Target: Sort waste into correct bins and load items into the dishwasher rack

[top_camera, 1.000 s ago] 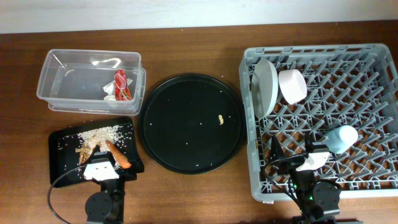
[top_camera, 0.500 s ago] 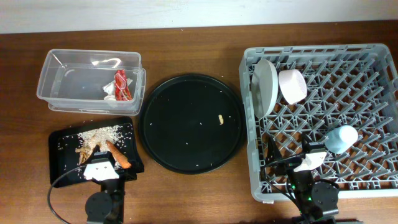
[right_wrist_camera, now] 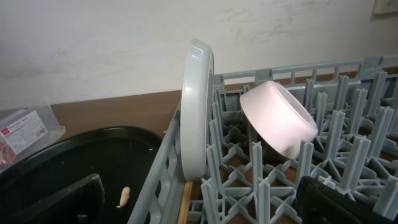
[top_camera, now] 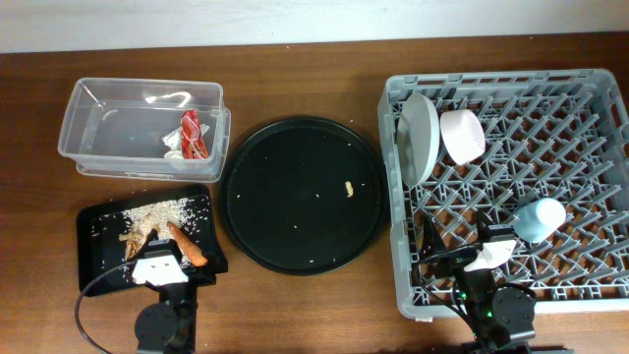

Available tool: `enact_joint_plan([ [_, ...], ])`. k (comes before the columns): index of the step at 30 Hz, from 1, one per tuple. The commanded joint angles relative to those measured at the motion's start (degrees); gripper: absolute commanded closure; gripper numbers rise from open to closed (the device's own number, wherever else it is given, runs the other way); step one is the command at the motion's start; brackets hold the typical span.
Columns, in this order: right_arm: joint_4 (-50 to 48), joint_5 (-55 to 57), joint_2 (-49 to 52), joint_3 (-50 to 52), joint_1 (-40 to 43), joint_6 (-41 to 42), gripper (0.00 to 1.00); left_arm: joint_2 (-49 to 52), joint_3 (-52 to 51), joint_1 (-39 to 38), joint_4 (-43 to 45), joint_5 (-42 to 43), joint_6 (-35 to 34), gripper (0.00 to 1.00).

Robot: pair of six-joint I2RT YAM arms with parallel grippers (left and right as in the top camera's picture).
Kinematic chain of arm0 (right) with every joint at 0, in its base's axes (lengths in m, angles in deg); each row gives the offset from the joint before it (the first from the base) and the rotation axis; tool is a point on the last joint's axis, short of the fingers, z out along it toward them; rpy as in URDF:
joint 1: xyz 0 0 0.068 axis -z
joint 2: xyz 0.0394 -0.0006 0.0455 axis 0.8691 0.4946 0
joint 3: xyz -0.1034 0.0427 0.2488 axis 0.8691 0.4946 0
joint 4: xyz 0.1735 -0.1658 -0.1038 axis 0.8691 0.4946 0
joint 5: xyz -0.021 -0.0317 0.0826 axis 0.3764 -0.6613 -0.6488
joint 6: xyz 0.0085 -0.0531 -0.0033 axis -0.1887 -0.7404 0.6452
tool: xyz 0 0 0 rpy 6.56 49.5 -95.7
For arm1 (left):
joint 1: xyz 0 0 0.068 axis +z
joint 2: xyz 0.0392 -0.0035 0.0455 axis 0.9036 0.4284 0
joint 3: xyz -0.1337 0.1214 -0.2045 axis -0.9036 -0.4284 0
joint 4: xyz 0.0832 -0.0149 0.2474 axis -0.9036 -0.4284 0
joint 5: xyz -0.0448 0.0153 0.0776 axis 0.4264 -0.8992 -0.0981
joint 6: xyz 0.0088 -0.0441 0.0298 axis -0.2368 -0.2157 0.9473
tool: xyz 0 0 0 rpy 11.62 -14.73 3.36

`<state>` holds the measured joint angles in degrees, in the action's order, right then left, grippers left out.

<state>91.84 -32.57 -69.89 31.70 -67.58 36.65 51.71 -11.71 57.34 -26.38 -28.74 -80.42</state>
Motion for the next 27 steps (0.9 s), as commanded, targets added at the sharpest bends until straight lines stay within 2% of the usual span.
enact_joint_plan([
  [1, 0.04, -0.31, -0.33, 0.39, 1.62, -0.04, 0.02, -0.66, -0.68, 0.33, 0.39, 0.63, 0.72, 0.01],
  [27, 0.04, -0.31, -0.33, 0.39, 3.17, -0.02, 0.02, -0.66, -0.68, 0.33, 0.37, 0.63, 0.72, 0.01],
])
